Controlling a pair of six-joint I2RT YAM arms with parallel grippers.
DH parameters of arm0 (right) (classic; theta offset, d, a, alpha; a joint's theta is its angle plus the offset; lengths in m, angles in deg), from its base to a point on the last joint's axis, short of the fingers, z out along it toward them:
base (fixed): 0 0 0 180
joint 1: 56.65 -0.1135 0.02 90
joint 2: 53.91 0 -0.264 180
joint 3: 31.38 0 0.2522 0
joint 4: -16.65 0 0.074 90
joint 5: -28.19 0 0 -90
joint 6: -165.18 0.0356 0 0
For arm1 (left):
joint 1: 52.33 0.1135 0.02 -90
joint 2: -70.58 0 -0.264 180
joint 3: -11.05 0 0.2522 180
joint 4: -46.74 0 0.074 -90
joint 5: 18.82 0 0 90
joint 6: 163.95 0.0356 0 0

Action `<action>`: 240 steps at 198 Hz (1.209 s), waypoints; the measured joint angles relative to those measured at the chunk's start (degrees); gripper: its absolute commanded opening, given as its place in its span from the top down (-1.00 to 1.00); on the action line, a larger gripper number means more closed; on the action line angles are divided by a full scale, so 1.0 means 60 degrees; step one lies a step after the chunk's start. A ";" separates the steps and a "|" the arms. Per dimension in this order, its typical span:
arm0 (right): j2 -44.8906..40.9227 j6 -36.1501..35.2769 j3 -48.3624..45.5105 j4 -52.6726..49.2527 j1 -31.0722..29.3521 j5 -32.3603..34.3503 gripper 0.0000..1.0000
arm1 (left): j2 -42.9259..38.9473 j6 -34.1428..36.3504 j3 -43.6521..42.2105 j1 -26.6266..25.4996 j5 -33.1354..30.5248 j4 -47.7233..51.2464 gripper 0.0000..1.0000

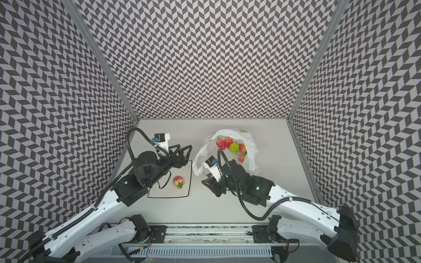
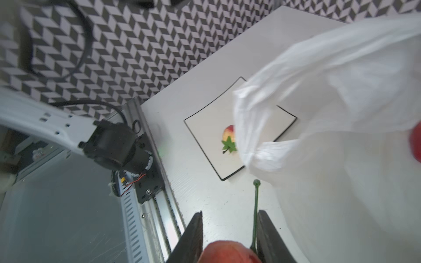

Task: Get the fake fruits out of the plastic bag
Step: 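Carry the peach to the black square while the left gripper releases the bag and rises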

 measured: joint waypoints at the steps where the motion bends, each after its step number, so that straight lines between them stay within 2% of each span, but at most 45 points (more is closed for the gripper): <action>1: 0.0015 -0.0033 -0.0004 0.0040 -0.0069 0.0022 0.29 | -0.0011 -0.0018 0.0022 0.0022 -0.0033 0.0025 -0.50; 23: 0.0685 -0.0379 0.0047 0.0772 -0.0896 0.0168 0.29 | -0.0455 -0.0692 0.0521 0.0816 -0.1100 0.0809 -0.49; 44: 0.2160 -0.0641 0.0503 0.1399 -0.1315 0.0317 0.29 | -0.0892 -0.1166 0.0699 0.1497 -0.1912 0.1355 -0.48; 98: 0.6291 -0.0758 0.3034 0.2073 -0.1541 0.0739 0.30 | -0.1421 -0.1628 0.1118 0.1898 -0.3213 0.2295 -0.47; 159: 0.8929 -0.0412 0.4983 0.2310 -0.1541 0.1588 0.29 | -0.1883 -0.1654 0.1264 0.1902 -0.3814 0.2645 -0.48; 200: 0.9949 -0.0441 0.5657 0.2149 -0.1541 0.1770 0.24 | -0.1872 -0.1625 0.1271 0.1902 -0.3887 0.2732 -0.48; 240: 1.0593 -0.0525 0.6164 0.2018 -0.1541 0.1956 0.02 | -0.1861 -0.1504 0.1271 0.1902 -0.3887 0.2732 -0.48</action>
